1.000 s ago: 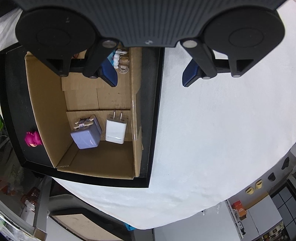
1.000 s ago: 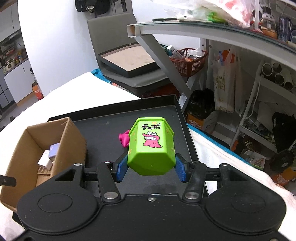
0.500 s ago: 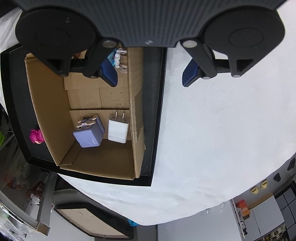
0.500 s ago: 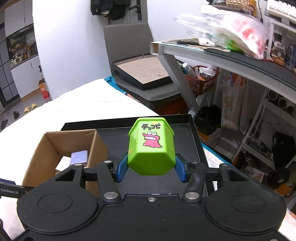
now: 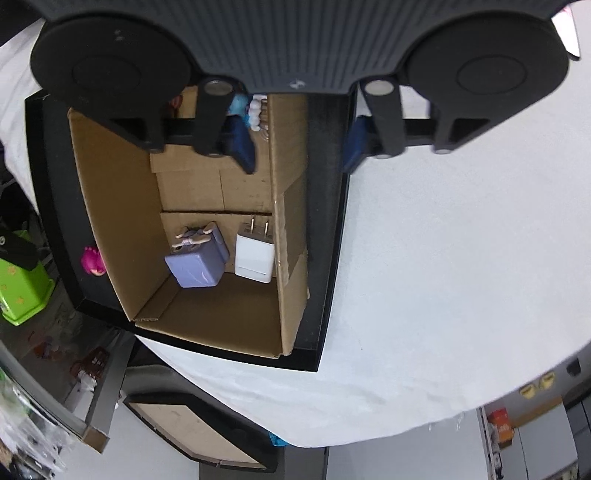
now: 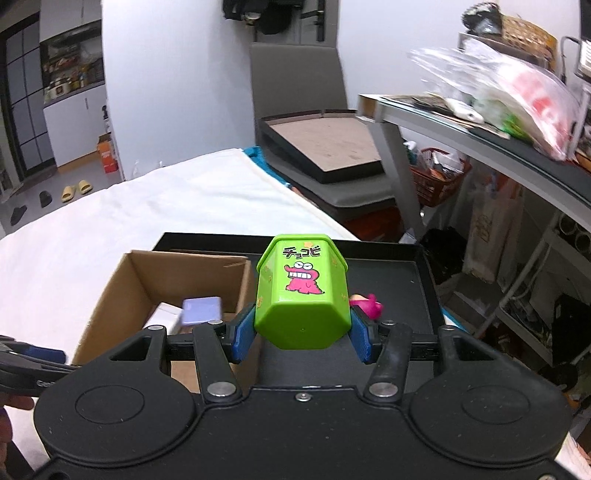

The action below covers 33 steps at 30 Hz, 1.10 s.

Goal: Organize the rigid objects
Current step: 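Carry the green box toward the cardboard box while the left gripper grasps the box wall, then lower the green box into the cardboard box and open the right gripper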

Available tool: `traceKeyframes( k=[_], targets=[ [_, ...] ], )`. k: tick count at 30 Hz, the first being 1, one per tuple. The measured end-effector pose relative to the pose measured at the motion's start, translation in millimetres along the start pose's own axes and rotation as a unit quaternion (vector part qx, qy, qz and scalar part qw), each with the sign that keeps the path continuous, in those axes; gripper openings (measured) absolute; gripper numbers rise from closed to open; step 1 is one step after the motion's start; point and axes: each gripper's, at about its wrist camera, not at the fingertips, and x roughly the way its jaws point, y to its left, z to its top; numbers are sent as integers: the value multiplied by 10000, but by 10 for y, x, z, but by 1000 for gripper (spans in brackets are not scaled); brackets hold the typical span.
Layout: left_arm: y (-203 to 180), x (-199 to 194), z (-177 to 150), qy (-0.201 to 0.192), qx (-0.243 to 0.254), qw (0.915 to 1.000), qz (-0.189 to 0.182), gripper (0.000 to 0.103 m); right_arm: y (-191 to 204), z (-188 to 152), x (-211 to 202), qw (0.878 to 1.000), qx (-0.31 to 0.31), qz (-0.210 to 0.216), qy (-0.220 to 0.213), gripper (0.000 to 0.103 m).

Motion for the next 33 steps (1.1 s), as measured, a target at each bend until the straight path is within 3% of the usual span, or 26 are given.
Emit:
traceKeyframes(
  k=[2, 5, 16, 25, 33],
  targets=[
    [25, 50, -1, 91, -87, 9998, -135, 25, 104, 22, 8, 10000, -64, 46, -7, 51],
    [32, 66, -10, 94, -97, 9995, -274, 17, 246, 41, 11, 9998, -122, 139, -21, 51],
    [99, 67, -24, 73, -177, 9988, -442, 17, 793, 103, 83, 9969, -598, 514, 78, 52],
    [159, 82, -21, 97, -270, 9980, -570, 17, 1049, 71, 197, 9930, -812, 731, 448, 52],
    [168, 75, -28, 72, -260, 9978, -599, 18, 1057, 45, 297, 9906, -312, 997, 885, 52]
  ],
)
